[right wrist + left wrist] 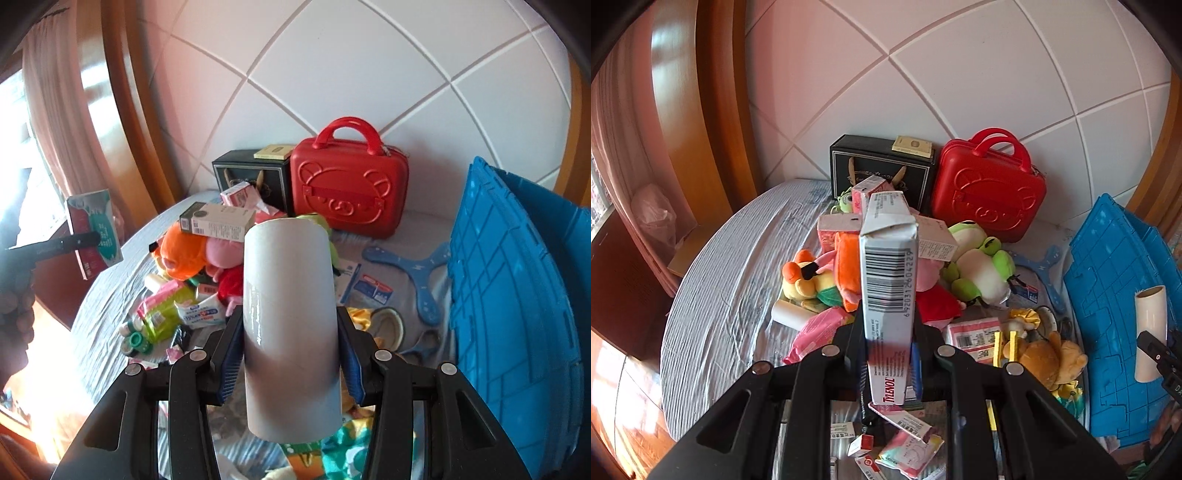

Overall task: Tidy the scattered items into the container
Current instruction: 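Carry the Tylenol box and paper roll over the blue crate and release both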

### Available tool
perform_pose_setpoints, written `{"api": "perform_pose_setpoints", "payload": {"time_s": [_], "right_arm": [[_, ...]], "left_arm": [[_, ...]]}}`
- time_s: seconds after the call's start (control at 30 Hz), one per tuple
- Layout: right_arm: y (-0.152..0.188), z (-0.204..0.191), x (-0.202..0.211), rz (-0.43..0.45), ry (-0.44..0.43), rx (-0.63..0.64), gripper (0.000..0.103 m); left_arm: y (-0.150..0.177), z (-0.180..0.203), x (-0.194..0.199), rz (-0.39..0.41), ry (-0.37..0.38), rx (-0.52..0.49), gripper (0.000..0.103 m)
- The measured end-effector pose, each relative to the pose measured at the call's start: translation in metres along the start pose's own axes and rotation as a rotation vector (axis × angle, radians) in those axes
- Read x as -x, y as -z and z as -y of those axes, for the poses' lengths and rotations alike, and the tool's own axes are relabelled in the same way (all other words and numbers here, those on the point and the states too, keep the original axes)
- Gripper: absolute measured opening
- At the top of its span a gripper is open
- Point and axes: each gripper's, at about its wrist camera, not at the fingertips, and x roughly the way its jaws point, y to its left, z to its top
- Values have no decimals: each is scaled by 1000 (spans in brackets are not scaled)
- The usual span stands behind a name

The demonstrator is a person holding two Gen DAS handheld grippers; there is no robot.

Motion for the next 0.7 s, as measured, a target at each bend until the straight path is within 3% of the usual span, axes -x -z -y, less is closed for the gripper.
{"api": "perform_pose_setpoints", "payload": {"time_s": [0.33,0.7], "right_arm": [[-17,44,75,114,1,-11,45],[-13,106,139,206,31,-88,45]], "left_arm": [[-21,84,31,56,69,-92,18],[-38,206,57,100,172,-244,18]]}}
